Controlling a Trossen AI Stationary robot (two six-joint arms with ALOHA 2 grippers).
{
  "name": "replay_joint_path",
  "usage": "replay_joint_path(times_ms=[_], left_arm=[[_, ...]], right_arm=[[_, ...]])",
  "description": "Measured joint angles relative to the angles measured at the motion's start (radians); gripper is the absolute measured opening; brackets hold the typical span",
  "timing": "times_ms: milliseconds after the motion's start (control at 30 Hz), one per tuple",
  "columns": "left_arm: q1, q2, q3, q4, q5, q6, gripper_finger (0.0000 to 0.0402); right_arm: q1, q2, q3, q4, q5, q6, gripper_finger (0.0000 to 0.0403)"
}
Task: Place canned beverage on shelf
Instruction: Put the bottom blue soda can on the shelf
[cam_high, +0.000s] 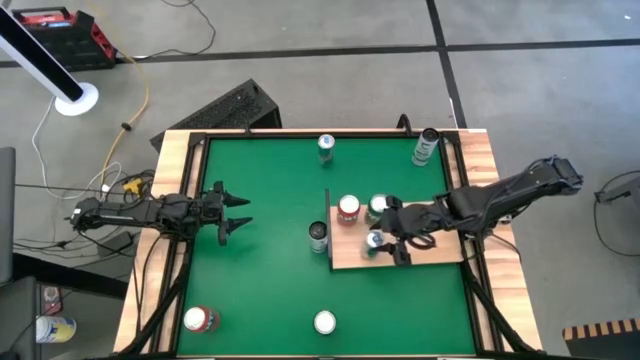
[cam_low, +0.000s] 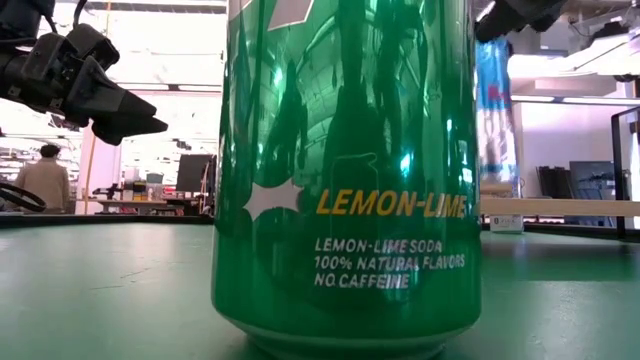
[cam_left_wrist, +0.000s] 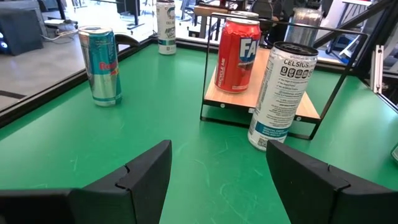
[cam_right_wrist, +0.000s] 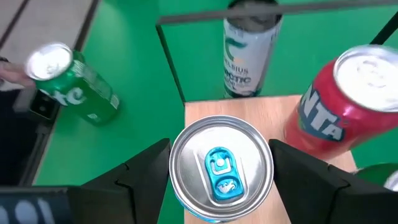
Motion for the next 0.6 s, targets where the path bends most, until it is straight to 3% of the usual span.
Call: replay_joint_path(times_ms=[200, 600], left_arm=[[0.000, 0.000, 0.000, 0.000, 0.000, 0.000, 0.0245], [0.000, 0.000, 0.000, 0.000, 0.000, 0.000, 0.0245]], right_arm=[[0.043, -0.107, 0.001, -0.058, 0.060, 0.054, 0.0283], [0.077, -0.294, 0.002, -0.424, 0.302, 0.273, 0.0282]])
